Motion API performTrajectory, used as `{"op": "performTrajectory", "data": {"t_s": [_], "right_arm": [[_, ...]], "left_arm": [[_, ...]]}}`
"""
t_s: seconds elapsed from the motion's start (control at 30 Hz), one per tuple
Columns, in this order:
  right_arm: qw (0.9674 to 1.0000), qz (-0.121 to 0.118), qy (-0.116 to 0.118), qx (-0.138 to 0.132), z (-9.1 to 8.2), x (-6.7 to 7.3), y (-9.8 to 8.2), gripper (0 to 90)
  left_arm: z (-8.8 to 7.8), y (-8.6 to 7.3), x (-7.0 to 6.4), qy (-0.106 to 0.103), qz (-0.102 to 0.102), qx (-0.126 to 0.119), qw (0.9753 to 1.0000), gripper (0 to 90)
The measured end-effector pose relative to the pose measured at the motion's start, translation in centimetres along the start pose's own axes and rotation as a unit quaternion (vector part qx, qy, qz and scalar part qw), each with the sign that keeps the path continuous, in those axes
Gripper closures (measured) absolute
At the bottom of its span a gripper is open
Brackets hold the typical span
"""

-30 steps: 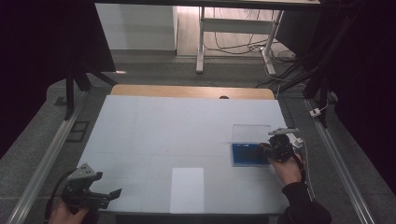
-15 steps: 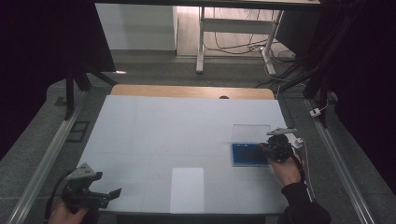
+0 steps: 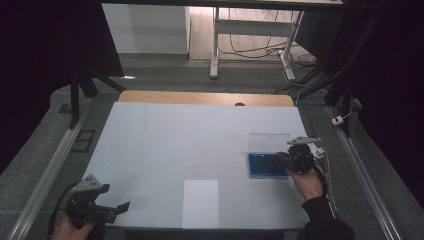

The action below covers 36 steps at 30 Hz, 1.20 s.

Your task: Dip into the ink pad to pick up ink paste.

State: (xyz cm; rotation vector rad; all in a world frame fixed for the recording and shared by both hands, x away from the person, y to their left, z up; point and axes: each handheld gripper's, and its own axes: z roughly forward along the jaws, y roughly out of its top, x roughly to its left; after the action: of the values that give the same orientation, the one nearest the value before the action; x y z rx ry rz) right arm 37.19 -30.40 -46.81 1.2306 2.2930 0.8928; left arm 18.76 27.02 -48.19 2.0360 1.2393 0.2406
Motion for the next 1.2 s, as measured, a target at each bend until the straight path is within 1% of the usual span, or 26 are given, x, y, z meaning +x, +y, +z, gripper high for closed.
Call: {"op": "performTrajectory", "data": {"t_s": [0.2, 0.5, 0.53, 0.57, 0.73, 0.9, 0.93, 0.97, 1.03, 1.17, 1.2], "right_arm": [[0.9997, -0.015, 0.019, -0.007, -0.2, 1.0, 0.4, 79.5], [0.998, -0.04, 0.047, -0.014, -0.5, 2.9, 0.9, 79.5], [0.998, -0.04, 0.047, -0.014, -0.5, 2.9, 0.9, 79.5], [0.9975, -0.041, 0.056, -0.017, -0.6, 3.3, 1.0, 79.5], [0.996, -0.043, 0.074, -0.026, -1.0, 4.2, 1.2, 79.5], [0.9945, -0.052, 0.087, -0.027, -1.0, 5.1, 1.3, 79.5], [0.9945, -0.052, 0.087, -0.027, -1.0, 5.1, 1.3, 79.5], [0.9939, -0.056, 0.091, -0.026, -1.1, 5.5, 1.4, 79.5], [0.9931, -0.056, 0.099, -0.031, -1.1, 5.8, 1.4, 79.4], [0.9921, -0.06, 0.105, -0.031, -1.1, 6.3, 1.5, 79.4], [0.9915, -0.064, 0.109, -0.03, -1.1, 6.7, 1.6, 79.4]], "left_arm": [[0.0, 0.0, 0.0, 0.001, 0.0, 0.0, 1.0, 2.7], [0.0, 0.0, 0.0, 0.0, 0.0, -0.001, 1.0, 2.7], [0.0, 0.0, 0.0, 0.0, 0.0, -0.001, 1.0, 2.7], [0.0, 0.0, 0.0, 0.0, -0.001, -0.001, 1.0, 2.7], [0.0, 0.0, 0.1, 0.0, -0.002, -0.001, 1.0, 2.6], [0.0, 0.0, 0.1, 0.0, -0.003, -0.001, 1.0, 2.5], [0.0, 0.0, 0.1, 0.0, -0.003, -0.001, 1.0, 2.5], [0.0, 0.0, 0.1, 0.0, -0.003, -0.001, 1.0, 2.5], [0.0, 0.0, 0.1, 0.0, -0.003, -0.002, 1.0, 2.5], [-0.1, 0.0, 0.1, -0.001, -0.003, -0.002, 1.0, 2.5], [-0.1, 0.0, 0.1, -0.001, -0.003, -0.002, 1.0, 2.5]]}}
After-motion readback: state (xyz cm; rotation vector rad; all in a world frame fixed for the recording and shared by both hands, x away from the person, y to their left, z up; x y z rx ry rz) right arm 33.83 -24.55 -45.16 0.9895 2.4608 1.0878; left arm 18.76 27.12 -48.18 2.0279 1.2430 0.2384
